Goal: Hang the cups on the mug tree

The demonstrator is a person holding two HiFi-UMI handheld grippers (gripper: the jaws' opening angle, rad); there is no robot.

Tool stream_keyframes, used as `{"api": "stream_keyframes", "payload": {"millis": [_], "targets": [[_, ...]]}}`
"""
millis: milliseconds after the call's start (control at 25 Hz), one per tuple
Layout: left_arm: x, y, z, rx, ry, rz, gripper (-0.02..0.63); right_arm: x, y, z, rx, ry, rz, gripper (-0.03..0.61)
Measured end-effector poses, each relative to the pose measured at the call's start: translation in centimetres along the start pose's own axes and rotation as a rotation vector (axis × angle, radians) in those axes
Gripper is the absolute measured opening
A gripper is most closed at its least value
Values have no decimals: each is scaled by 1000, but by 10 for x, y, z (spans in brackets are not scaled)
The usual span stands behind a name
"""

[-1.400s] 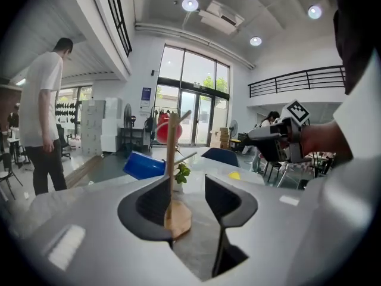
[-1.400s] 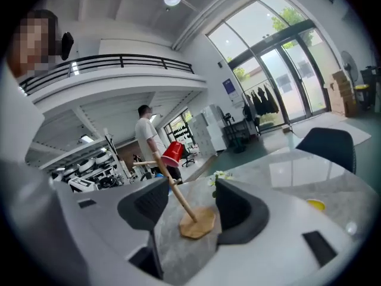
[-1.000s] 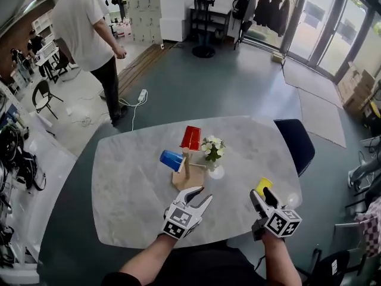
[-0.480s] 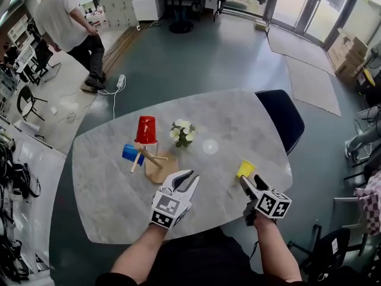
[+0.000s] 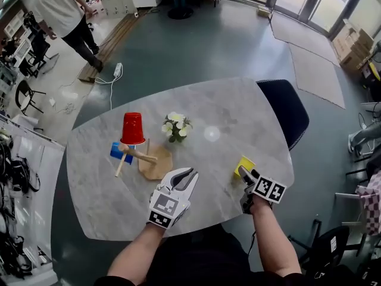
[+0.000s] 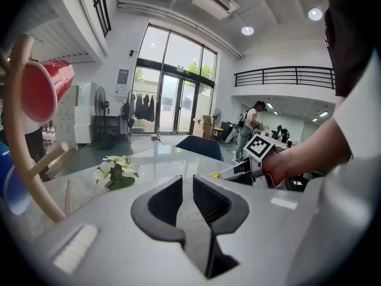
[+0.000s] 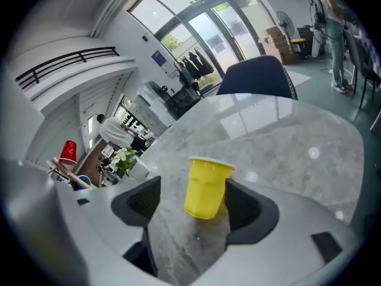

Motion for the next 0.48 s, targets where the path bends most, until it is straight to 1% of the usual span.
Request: {"api": "stream_keyframes", "payload": {"millis": [80,320,480], "targets": [[2,-1,1,-12,-5,-2,63,9,4,-2,29,-19,14,305],[0,-5,8,-32,-13,-25,61,33,15,-8,50,-66,81,304],[-7,-9,10,-51,-14,-48,60,35,19,-12,27,-71,121,302]]}}
Point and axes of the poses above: the fingertips, and each gripper's own axes: x forward along the fingers, y to its right, z out of its underside, the point moved 10 cm from there along -x, backward along the fingers, and after that the axes turned 14 degrees about -y, right-handed, at the moved point
